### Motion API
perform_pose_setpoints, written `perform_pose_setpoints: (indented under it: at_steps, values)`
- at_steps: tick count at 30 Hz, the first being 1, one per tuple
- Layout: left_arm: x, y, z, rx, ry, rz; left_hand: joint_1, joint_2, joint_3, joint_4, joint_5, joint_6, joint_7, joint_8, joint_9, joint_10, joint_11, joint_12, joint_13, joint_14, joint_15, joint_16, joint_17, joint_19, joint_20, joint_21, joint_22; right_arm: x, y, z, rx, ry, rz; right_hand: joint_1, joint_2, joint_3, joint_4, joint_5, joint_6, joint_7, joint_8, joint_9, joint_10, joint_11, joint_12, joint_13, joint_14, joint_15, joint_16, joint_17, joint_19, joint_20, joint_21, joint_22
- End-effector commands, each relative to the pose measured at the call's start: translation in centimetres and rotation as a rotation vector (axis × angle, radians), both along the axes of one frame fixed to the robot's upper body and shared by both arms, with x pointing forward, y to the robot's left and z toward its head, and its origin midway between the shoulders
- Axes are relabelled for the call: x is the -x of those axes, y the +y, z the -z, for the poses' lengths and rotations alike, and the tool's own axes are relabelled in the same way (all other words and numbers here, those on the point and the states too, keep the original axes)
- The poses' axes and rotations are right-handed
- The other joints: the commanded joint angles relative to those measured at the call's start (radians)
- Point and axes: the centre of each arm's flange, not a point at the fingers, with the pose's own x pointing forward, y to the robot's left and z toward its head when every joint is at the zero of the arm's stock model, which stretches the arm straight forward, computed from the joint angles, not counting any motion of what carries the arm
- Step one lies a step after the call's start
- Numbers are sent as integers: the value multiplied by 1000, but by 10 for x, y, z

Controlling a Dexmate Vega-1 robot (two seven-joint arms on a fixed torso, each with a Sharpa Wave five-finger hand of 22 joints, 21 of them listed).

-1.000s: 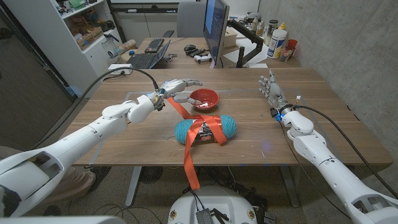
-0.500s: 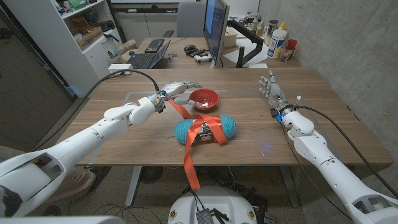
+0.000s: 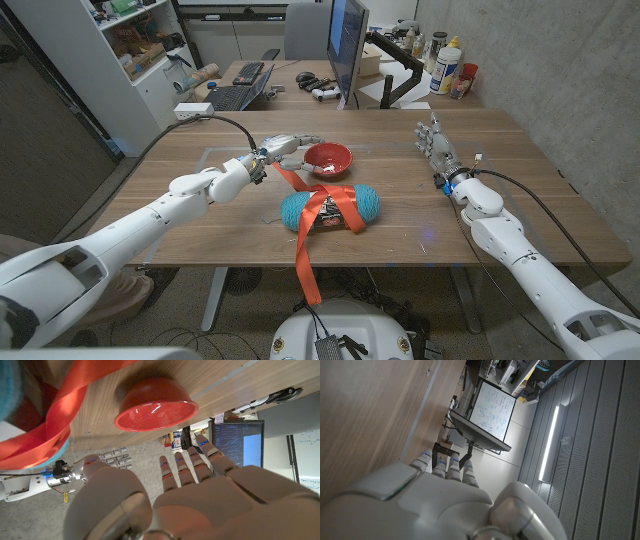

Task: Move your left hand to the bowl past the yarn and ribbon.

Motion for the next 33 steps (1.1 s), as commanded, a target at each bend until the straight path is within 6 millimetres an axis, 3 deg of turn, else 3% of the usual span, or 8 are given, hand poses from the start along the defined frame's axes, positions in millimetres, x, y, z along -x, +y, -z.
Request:
perform_pose_setpoints:
  at_steps: [1,33]
  values:
    - [-8,-5,-3,-6,4,5,0,5,-4,2,5,-2,-10,-6,4,-6,-7,-5,6,-3,-113,-6,2,-2,-59,-5,3,-3,4,-4,3,2,-2,-3,5,0,1,4,1,8,-3,3,-3,13,0,3,-14,4,0,4,-4,3,3,4]
    - [-18,-31,7,-46,32,41,1,9,-7,6,9,6,-21,-7,4,-21,-11,-11,6,-15,-116,-9,1,-10,-49,-6,3,-9,2,-1,-1,11,-7,2,12,6,0,3,0,12,-3,3,-3,18,0,3,-14,9,0,3,-6,4,3,4]
